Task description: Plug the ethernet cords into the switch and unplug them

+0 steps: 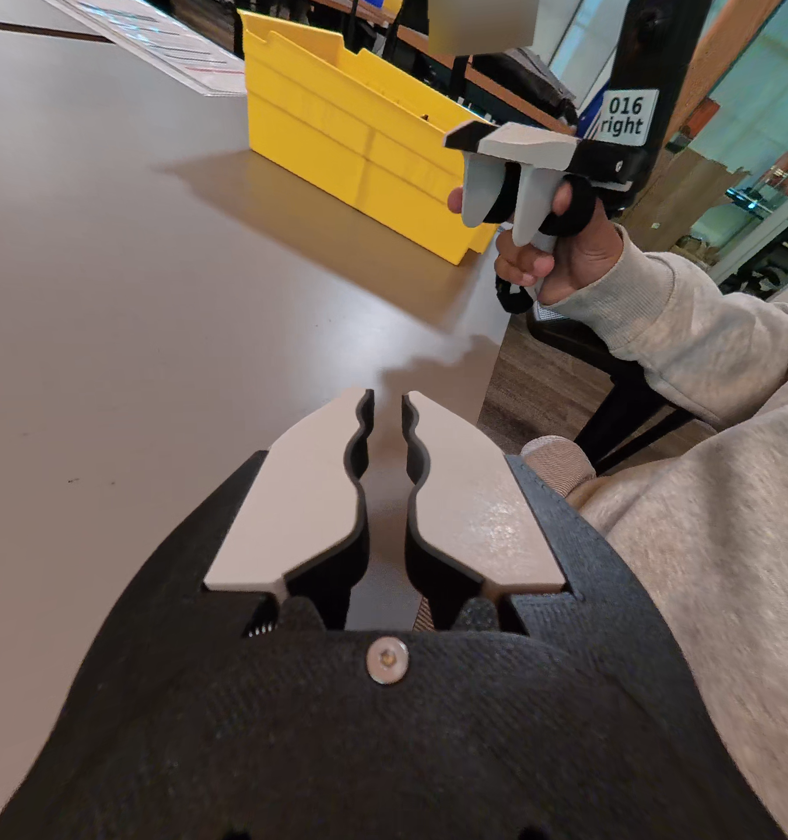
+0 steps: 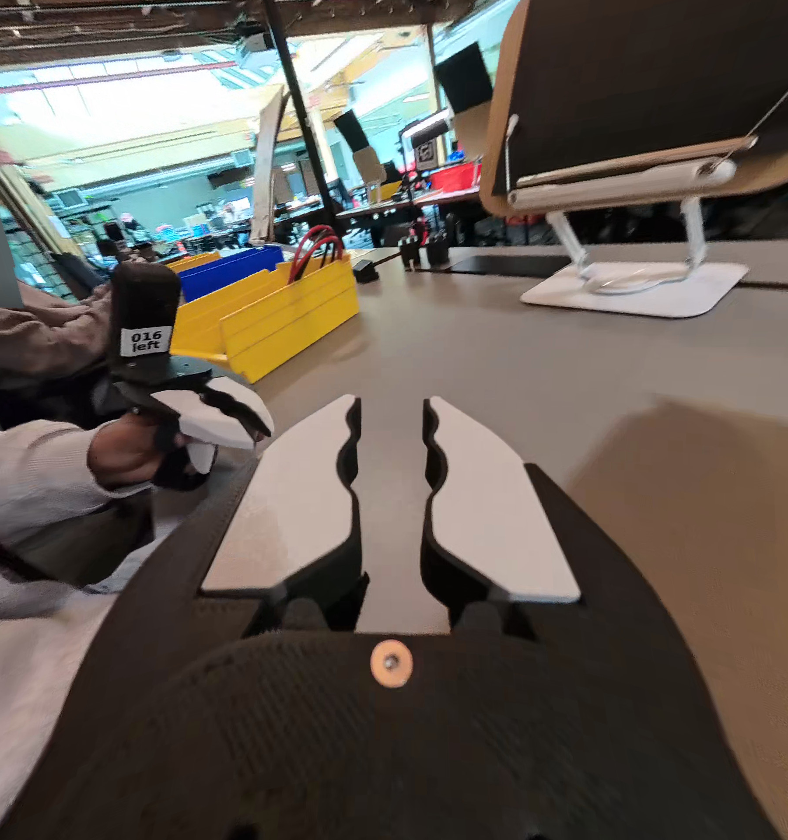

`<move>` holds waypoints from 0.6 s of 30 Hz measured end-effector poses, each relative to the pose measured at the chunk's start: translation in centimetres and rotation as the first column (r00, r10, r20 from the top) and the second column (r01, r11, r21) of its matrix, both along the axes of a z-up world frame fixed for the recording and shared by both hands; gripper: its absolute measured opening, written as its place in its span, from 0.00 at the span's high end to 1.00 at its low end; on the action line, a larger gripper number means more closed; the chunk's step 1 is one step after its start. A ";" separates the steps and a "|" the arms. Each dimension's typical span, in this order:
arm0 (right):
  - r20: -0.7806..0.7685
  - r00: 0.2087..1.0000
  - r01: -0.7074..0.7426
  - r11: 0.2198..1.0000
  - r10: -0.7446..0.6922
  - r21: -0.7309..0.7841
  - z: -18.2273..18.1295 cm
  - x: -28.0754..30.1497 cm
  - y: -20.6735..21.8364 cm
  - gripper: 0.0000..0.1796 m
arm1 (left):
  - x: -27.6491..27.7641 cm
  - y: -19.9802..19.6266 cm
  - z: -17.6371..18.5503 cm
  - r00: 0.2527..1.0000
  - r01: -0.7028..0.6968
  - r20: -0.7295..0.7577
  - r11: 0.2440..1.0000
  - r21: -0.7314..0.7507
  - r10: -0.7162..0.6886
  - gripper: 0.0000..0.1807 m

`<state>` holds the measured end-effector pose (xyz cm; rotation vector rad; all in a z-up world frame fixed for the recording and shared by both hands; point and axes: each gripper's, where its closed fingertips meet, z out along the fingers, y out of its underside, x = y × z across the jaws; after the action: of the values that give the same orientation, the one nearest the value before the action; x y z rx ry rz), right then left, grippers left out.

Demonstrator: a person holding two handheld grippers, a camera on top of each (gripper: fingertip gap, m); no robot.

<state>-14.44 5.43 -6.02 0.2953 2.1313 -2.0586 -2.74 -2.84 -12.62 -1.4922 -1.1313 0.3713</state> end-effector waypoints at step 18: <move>0.084 0.996 0.010 0.999 -0.014 0.039 -1.4 -1.4 -0.2 0.86 | 4.8 -20.9 9.7 0.591 -0.804 -0.521 0.504 -0.316 0.616 0.63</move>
<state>-15.89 5.24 -7.39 0.3940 2.1268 -1.9758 2.09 -23.74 -2.88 -1.2238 -1.3933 1.6122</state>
